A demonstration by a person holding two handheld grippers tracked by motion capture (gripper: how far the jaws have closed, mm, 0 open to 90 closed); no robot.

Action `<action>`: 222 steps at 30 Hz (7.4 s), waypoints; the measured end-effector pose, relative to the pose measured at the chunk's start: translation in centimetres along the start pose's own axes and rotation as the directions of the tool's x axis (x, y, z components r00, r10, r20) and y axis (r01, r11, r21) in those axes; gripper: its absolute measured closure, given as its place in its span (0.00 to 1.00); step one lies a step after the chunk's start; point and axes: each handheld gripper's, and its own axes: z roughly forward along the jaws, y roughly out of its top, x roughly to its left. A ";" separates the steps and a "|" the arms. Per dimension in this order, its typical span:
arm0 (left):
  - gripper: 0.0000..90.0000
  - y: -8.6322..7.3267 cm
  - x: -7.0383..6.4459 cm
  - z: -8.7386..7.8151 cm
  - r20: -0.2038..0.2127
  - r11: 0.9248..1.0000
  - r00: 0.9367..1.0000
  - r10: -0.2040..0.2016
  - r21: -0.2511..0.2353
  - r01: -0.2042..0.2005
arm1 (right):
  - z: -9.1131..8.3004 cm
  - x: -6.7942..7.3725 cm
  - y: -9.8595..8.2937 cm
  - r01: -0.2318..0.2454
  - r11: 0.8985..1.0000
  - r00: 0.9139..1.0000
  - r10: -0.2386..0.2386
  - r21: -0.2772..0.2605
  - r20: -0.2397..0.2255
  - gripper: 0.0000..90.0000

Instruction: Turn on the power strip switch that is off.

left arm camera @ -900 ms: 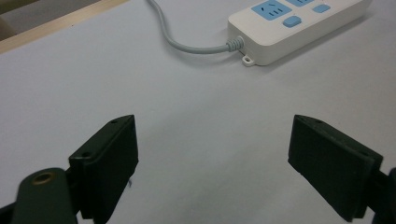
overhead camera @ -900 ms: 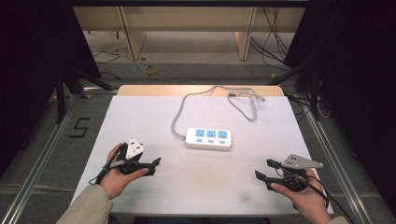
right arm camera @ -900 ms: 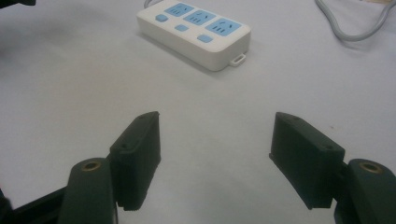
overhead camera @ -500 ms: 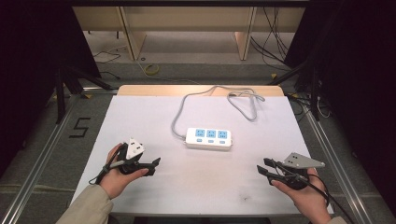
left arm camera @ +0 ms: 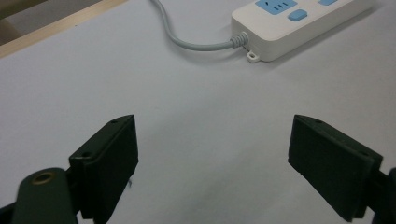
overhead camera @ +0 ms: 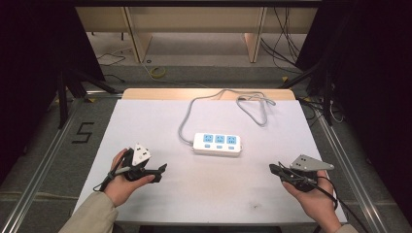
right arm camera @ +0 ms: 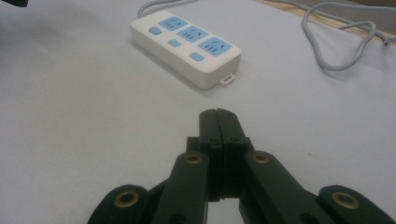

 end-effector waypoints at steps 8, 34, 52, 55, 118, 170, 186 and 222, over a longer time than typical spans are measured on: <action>0.17 0.1 -0.1 0.1 0.003 1.000 1.000 0.001 0.003 -0.001 | 0.6 0.0 0.6 -0.007 1.000 1.000 0.008 0.014 -0.022 1.00; 0.18 0.0 -0.2 -0.1 0.008 1.000 1.000 -0.004 0.003 0.004 | 3.7 0.8 3.8 0.020 1.000 0.998 -0.020 -0.001 -0.059 1.00; 0.18 -0.2 -0.2 -0.3 0.011 1.000 1.000 -0.005 0.011 0.005 | 5.7 1.5 5.5 0.034 0.999 0.995 -0.032 0.028 -0.090 1.00; 0.18 -0.3 -0.2 -0.3 0.010 1.000 1.000 -0.009 0.009 0.009 | 5.9 1.5 5.7 0.038 0.999 0.995 -0.035 0.024 -0.091 1.00; 0.18 -0.3 -0.2 -0.2 0.021 1.000 1.000 0.001 0.021 -0.001 | 11.8 3.1 9.1 0.082 0.992 0.989 -0.069 0.097 -0.127 1.00; 0.18 -0.3 -0.2 -0.2 0.024 1.000 1.000 0.001 0.020 -0.001 | 14.1 3.6 10.5 0.093 0.988 0.988 -0.077 0.121 -0.134 1.00; 0.18 -0.3 -0.2 -0.2 0.025 1.000 1.000 0.001 0.020 -0.002 | 14.9 3.5 10.6 0.092 0.986 0.989 -0.075 0.138 -0.126 1.00; 0.18 -0.2 -0.2 -0.2 0.025 1.000 1.000 -0.004 0.014 0.004 | 17.1 3.8 11.5 0.098 0.977 0.990 -0.076 0.191 -0.122 1.00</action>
